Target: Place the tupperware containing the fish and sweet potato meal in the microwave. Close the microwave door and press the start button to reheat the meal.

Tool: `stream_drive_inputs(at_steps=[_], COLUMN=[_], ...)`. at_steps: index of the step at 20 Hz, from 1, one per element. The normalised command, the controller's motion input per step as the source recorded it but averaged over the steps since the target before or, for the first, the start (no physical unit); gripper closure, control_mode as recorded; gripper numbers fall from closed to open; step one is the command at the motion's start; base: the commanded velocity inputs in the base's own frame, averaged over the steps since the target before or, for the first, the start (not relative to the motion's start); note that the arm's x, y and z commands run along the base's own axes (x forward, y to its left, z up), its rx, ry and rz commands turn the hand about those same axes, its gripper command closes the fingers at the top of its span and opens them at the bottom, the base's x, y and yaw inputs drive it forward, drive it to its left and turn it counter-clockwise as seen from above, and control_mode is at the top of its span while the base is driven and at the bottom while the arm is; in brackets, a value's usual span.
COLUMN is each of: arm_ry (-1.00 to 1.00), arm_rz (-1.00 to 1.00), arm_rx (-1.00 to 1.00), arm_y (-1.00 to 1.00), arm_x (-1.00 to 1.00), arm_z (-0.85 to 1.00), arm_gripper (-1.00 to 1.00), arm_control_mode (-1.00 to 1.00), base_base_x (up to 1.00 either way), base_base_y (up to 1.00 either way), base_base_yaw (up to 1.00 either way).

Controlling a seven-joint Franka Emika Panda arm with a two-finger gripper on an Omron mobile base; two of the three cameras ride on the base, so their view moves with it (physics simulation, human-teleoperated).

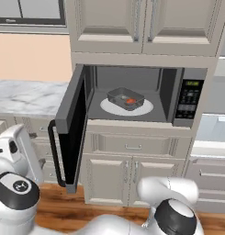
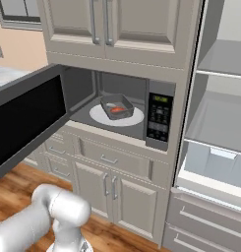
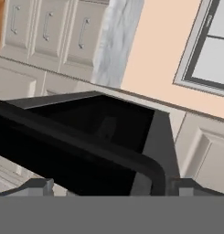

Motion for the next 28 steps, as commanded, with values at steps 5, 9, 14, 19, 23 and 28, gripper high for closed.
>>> stream_drive_inputs(at_steps=[5,9,14,19,23,28], arm_ry=[0.0,0.01,0.04,0.01,0.0,0.0], arm_rz=[-0.18,-0.22,-0.21,-0.21,-0.19,-0.15], arm_rx=[-0.13,-0.05,0.0,0.0,0.0,0.01], arm_y=[0.2,-0.19,-0.53,-0.89,-1.0,-1.0], arm_x=[0.6,0.56,0.65,0.21,-0.27,-0.05], arm_z=[-0.17,-0.35,-0.29,-0.25,-0.26,-0.11], arm_gripper=[-1.0,-1.0,-1.0,-1.0,-1.0,-1.0], arm_control_mode=[-1.0,-1.0,-1.0,-1.0,-1.0,-1.0], base_base_x=[0.0,0.0,0.0,0.0,0.0,0.0], base_base_y=[0.0,0.0,0.0,0.0,0.0,0.0], base_base_yaw=[0.0,0.0,0.0,0.0,0.0,0.0])
